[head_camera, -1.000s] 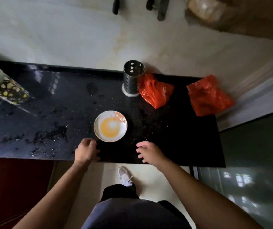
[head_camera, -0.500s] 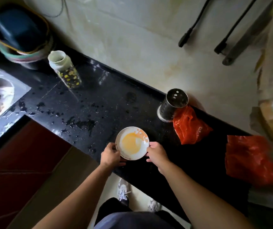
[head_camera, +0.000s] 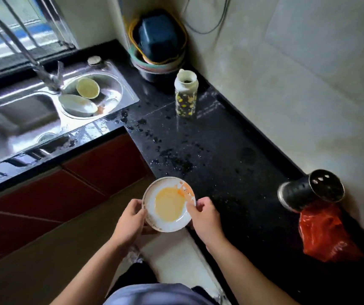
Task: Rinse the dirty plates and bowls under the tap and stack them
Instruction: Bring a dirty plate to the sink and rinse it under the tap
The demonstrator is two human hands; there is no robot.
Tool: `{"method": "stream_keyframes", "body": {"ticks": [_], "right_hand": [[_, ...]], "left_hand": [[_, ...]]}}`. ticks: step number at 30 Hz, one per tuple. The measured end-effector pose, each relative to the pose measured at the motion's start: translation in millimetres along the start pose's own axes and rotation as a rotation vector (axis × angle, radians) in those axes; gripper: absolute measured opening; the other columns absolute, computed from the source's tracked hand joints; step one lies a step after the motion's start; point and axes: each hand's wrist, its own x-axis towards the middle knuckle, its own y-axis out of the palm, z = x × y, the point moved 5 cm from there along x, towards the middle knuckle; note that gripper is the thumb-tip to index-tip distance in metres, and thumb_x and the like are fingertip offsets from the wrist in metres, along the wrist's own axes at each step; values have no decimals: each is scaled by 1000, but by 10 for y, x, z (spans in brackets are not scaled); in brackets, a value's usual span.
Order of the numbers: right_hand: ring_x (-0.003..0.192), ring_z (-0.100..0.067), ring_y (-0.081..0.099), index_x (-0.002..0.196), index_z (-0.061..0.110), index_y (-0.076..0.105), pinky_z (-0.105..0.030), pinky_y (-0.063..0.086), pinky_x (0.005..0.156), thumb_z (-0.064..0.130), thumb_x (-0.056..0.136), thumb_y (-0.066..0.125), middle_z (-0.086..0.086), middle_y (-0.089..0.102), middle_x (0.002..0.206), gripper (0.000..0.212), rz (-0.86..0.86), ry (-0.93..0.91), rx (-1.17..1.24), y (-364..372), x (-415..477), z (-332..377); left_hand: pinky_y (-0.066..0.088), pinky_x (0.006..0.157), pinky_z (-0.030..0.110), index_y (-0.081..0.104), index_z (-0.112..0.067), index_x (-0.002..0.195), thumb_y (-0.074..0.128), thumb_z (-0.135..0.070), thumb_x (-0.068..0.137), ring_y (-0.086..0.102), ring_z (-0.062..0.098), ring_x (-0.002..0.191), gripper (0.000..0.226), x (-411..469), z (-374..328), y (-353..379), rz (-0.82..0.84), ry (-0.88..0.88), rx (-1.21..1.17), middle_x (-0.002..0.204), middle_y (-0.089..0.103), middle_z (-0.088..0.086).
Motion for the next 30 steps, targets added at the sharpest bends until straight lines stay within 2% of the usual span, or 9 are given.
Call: {"method": "stream_keyframes", "body": {"ticks": [5, 9, 11, 14, 16, 19, 25, 28, 30], "right_hand": [[73, -13, 59, 84, 18, 55, -23, 39, 55, 41, 84, 75, 4, 65, 81, 31, 106, -83, -107, 1063, 136, 820], [85, -19, 68, 91, 14, 62, -39, 54, 72, 43, 81, 80, 0, 72, 89, 35, 210, -115, -134, 2008, 184, 1462], [89, -20, 70, 93, 14, 62, -44, 56, 78, 44, 80, 81, -1, 73, 92, 38, 275, -152, -144, 2455, 203, 1788], [85, -17, 69, 92, 15, 61, -39, 55, 73, 43, 79, 82, 1, 73, 89, 37, 306, -213, -198, 2988, 288, 2236], [82, -16, 68, 89, 14, 60, -34, 52, 68, 43, 78, 82, 1, 72, 86, 38, 314, -247, -246, 3284, 401, 2508], [84, -17, 68, 90, 14, 60, -35, 53, 71, 44, 78, 82, 0, 72, 88, 39, 381, -298, -303, 3707, 622, 2869], [83, -9, 67, 93, 20, 62, -23, 48, 67, 46, 79, 79, 5, 71, 89, 34, 560, -363, -389, 4561, 1157, 3487], [62, 2, 56, 82, 21, 56, -14, 43, 58, 59, 84, 70, 13, 62, 72, 40, 667, -366, -417, 4926, 1438, 3802], [59, -5, 57, 85, 19, 57, -24, 51, 61, 58, 93, 60, 8, 62, 73, 40, 705, -302, -352, 5157, 1719, 4077]], "left_hand": [[53, 49, 27, 54, -9, 92, 54, -9, 91, 66, 12, 61, 1, 476, -181, -1080, -28, 17, -111, 83, 64, 8], [58, 66, 41, 50, -7, 95, 60, -22, 75, 70, 31, 88, 28, 783, -397, -2030, -49, 29, -240, 92, 66, 10], [57, 76, 49, 57, -16, 98, 65, -28, 79, 71, 33, 94, 23, 930, -485, -2449, -80, 79, -279, 99, 70, 12], [60, 89, 48, 67, -35, 108, 74, -38, 79, 75, 27, 102, 30, 1148, -623, -2943, -111, 124, -339, 111, 77, 7], [59, 93, 50, 70, -29, 118, 77, -42, 76, 76, 29, 105, 45, 1316, -703, -3187, -101, 139, -356, 114, 79, 8], [62, 90, 44, 75, -17, 115, 75, -36, 81, 76, 34, 104, 39, 1583, -763, -3513, -146, 118, -391, 109, 81, 10], [61, 94, 42, 76, -26, 112, 77, -38, 82, 77, 26, 104, 32, 2109, -1016, -4071, -297, 78, -483, 111, 81, 6], [56, 101, 50, 72, -16, 119, 76, -31, 83, 75, 30, 108, 40, 2376, -1078, -4316, -389, 31, -564, 113, 80, 10], [57, 98, 45, 71, -14, 121, 75, -23, 91, 75, 30, 109, 32, 2599, -1132, -4449, -424, 21, -621, 114, 80, 9]]}}
